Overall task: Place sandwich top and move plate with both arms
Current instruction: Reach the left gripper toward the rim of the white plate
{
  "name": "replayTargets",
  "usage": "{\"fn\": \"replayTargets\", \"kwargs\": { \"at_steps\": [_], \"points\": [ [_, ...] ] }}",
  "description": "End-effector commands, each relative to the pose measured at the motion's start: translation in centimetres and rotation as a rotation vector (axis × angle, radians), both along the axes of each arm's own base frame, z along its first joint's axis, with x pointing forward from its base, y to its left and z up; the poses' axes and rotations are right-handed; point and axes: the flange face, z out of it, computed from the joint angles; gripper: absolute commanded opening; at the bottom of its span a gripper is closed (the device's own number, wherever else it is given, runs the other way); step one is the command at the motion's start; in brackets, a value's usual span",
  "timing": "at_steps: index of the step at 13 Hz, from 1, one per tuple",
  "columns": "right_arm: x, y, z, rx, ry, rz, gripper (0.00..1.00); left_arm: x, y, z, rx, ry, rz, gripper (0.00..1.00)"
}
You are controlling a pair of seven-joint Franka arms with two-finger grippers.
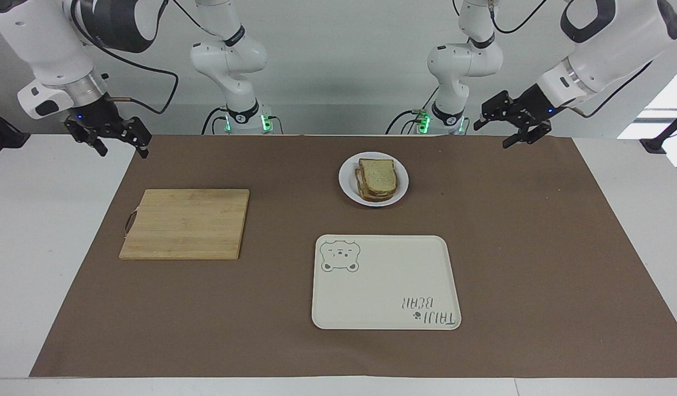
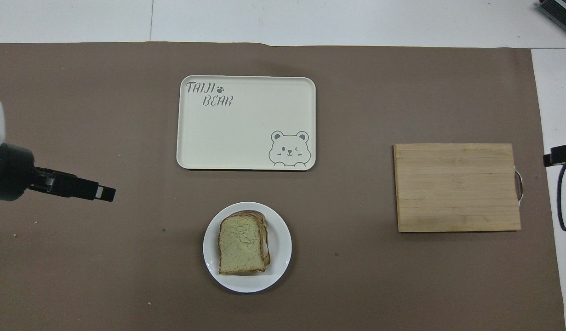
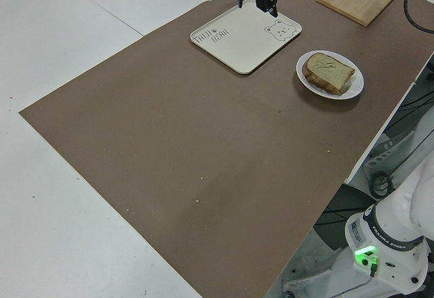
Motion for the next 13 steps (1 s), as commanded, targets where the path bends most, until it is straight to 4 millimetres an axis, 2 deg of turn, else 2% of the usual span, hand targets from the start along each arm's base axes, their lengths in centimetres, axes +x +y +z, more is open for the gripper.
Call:
{"fn": "replayTargets", "kwargs": {
  "at_steps": [1,3,5,6,7,8,9,10,13],
  "points": [
    [0.0,2.4,3.8,-0.013,-0.056,0.060,1.00,-3.9,0.8,-5.0,-0.080,-0.034,0.030,0.97],
    [-0.2,4.7,6.8,-0.023,-0.086,0.098,1.00,-4.9,0.5,-8.7,-0.165,-0.028,0.048,0.84],
    [-0.3,7.2,7.5,-0.026,-0.080,0.137,1.00,-5.9,0.5,-12.4,-0.234,-0.025,0.067,0.77],
    [-1.0,7.2,7.9,-0.014,-0.080,0.132,1.00,-6.3,0.3,-14.3,-0.283,-0.021,0.074,0.76],
    [-1.9,7.2,7.7,-0.010,-0.070,0.133,1.00,-6.9,0.3,-16.8,-0.341,-0.016,0.070,0.72],
    [-2.2,7.1,7.4,-0.008,-0.064,0.132,1.00,-7.6,1.2,-19.4,-0.381,-0.016,0.065,0.67],
    [-2.2,7.1,7.2,-0.007,-0.059,0.132,1.00,-8.4,1.3,-21.1,-0.393,-0.011,0.052,0.66],
    [-2.3,7.2,7.0,-0.006,-0.053,0.133,1.00,-8.8,1.2,-22.5,-0.422,-0.007,0.062,0.62],
    [-2.5,7.5,6.2,-0.003,-0.027,0.138,1.00,-9.0,0.4,-25.5,-0.477,-0.001,0.088,0.61]
  ]
}}
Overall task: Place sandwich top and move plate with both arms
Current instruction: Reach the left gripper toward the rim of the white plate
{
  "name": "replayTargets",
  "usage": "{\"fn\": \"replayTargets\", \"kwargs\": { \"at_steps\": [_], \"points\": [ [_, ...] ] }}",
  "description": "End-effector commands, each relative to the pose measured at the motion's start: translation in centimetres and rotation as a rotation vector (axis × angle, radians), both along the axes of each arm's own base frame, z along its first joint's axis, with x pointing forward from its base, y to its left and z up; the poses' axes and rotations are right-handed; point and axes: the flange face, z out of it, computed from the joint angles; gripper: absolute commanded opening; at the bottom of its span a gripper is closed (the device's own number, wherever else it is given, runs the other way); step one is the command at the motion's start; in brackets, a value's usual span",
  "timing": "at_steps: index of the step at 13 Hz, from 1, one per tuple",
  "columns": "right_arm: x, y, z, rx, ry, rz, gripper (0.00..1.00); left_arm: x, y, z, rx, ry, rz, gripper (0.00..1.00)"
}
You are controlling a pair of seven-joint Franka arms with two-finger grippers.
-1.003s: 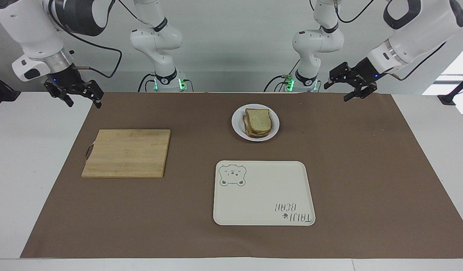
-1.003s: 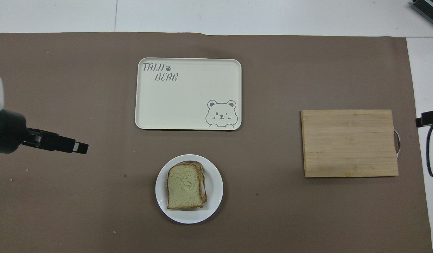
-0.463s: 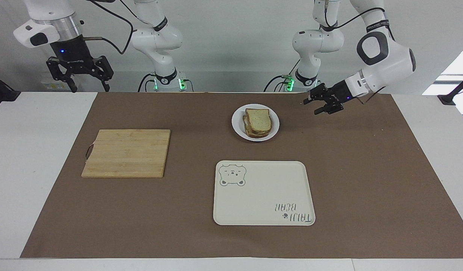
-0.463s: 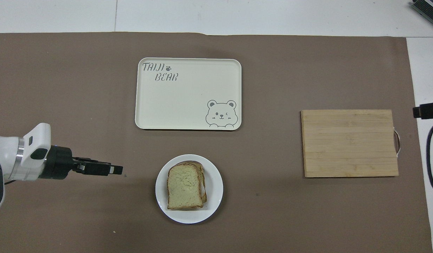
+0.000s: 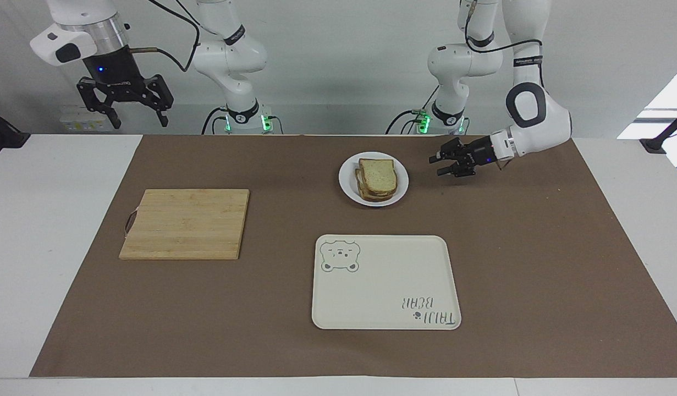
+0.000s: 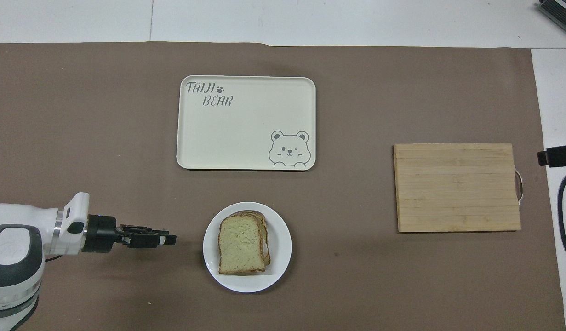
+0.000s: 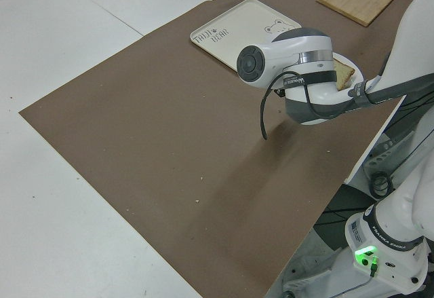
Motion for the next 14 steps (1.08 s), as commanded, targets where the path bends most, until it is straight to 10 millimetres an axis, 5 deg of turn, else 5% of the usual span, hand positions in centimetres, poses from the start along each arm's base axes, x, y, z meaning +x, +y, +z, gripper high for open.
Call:
{"fn": "replayTargets", "kwargs": {
  "at_steps": [1,8,11,14],
  "points": [
    [-0.6,0.1,-0.9,-0.014,0.022,0.008,1.00,0.0,-0.5,-2.0,-0.037,-0.007,0.039,0.61],
    [-0.4,0.0,-2.4,-0.009,0.049,0.005,1.00,-1.3,-2.3,-8.1,-0.144,0.041,0.102,0.57],
    [-0.5,0.4,-2.4,0.002,0.056,0.015,1.00,-2.0,-4.8,-8.8,-0.114,0.041,0.100,0.51],
    [-0.5,0.4,-2.4,0.002,0.056,0.015,1.00,-3.0,-5.1,-9.6,-0.111,0.060,0.113,0.50]
  ]
}}
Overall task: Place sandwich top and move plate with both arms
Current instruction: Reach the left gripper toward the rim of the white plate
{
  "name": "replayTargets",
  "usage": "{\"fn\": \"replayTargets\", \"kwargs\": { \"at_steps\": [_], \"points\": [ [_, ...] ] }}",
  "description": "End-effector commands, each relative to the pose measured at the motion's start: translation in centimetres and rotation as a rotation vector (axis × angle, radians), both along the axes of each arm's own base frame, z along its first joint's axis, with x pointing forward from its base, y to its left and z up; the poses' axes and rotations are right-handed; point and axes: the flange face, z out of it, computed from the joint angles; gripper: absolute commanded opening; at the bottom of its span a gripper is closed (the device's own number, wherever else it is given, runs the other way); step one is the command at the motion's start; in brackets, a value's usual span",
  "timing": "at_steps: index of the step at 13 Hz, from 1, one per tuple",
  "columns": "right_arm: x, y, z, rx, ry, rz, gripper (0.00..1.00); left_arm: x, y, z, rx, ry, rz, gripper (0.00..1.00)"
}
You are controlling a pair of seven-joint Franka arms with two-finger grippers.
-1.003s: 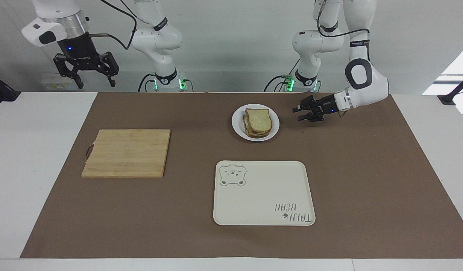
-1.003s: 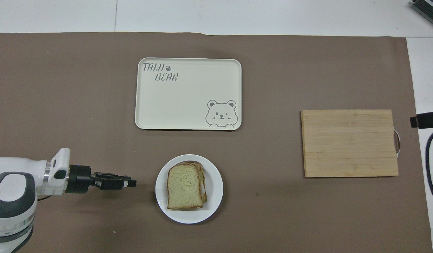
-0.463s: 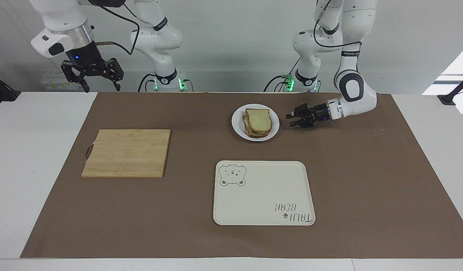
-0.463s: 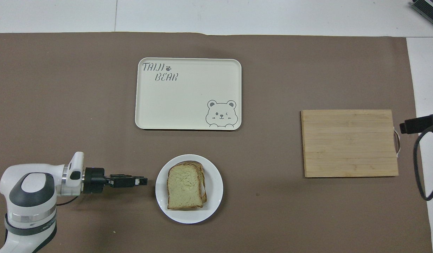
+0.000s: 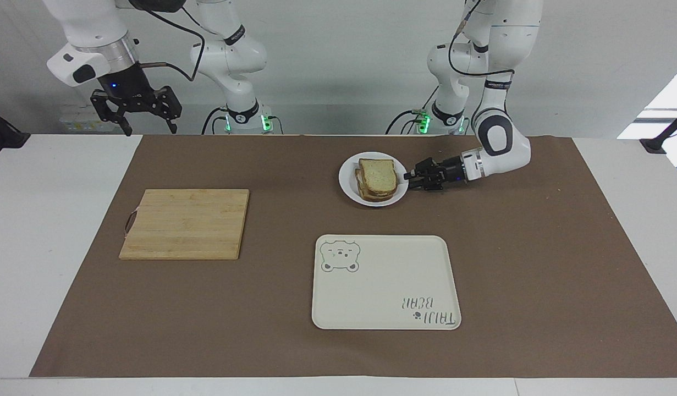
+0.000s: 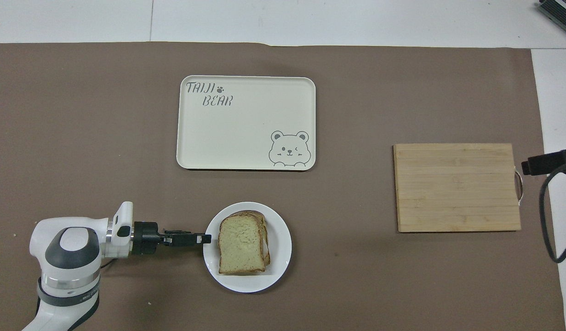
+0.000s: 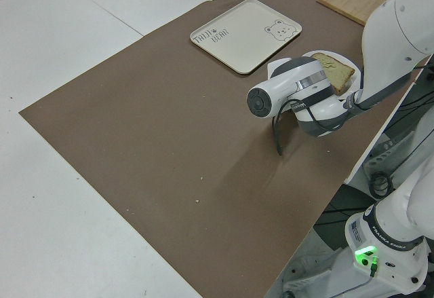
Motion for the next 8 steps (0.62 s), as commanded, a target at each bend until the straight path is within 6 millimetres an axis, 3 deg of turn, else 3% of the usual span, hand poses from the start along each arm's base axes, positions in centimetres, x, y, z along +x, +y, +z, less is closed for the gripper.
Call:
{"fn": "replayTargets", "kwargs": {
  "at_steps": [1,8],
  "points": [
    [-0.6,0.0,0.0,0.000,0.000,0.007,1.00,-1.2,0.4,-0.9,0.016,0.001,0.025,0.50],
    [-0.6,0.0,0.0,0.000,0.000,0.007,1.00,-2.6,-0.1,-1.6,0.052,0.014,0.022,0.45]
  ]
}}
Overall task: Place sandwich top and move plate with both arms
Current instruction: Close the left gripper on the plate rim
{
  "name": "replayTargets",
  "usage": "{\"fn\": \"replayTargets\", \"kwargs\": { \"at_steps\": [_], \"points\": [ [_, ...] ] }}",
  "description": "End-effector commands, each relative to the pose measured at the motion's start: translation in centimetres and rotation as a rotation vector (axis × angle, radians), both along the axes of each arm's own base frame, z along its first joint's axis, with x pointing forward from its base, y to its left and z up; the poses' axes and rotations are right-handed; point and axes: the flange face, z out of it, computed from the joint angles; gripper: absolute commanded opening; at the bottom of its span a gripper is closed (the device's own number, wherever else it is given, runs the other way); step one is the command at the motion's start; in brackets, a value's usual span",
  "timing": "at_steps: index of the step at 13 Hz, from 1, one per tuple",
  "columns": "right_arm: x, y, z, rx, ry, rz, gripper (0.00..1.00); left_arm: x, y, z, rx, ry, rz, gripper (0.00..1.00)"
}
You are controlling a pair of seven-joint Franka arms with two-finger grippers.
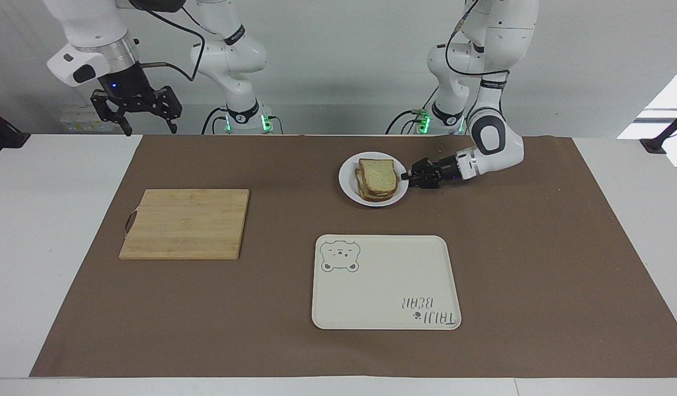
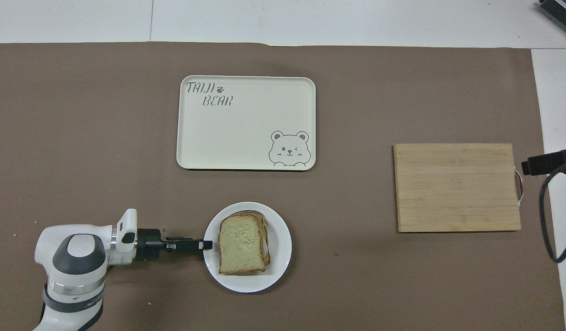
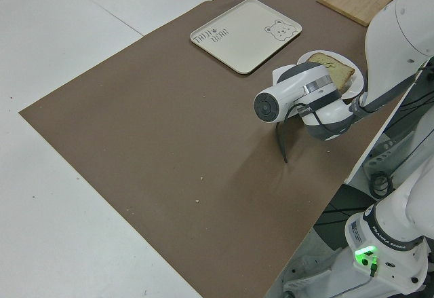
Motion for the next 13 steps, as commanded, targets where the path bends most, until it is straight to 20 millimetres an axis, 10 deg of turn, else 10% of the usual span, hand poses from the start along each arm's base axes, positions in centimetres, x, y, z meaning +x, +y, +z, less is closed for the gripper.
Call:
{"fn": "replayTargets", "kwargs": {
  "at_steps": [1,8,11,13],
  "points": [
    [-0.6,0.0,0.0,0.000,0.000,0.007,1.00,-1.3,-0.2,-0.4,0.014,-0.003,0.013,0.45],
    [-0.6,0.0,0.0,0.000,0.000,0.007,1.00,-1.6,-1.5,-0.4,0.007,0.004,-0.018,0.43],
    [-0.6,0.0,0.1,0.000,-0.002,0.007,1.00,-1.8,-1.8,-0.4,0.005,0.009,-0.025,0.06],
    [-0.6,0.0,0.0,0.000,0.000,0.007,1.00,-1.9,-2.3,-0.2,-0.010,0.013,-0.039,0.00]
  ]
}}
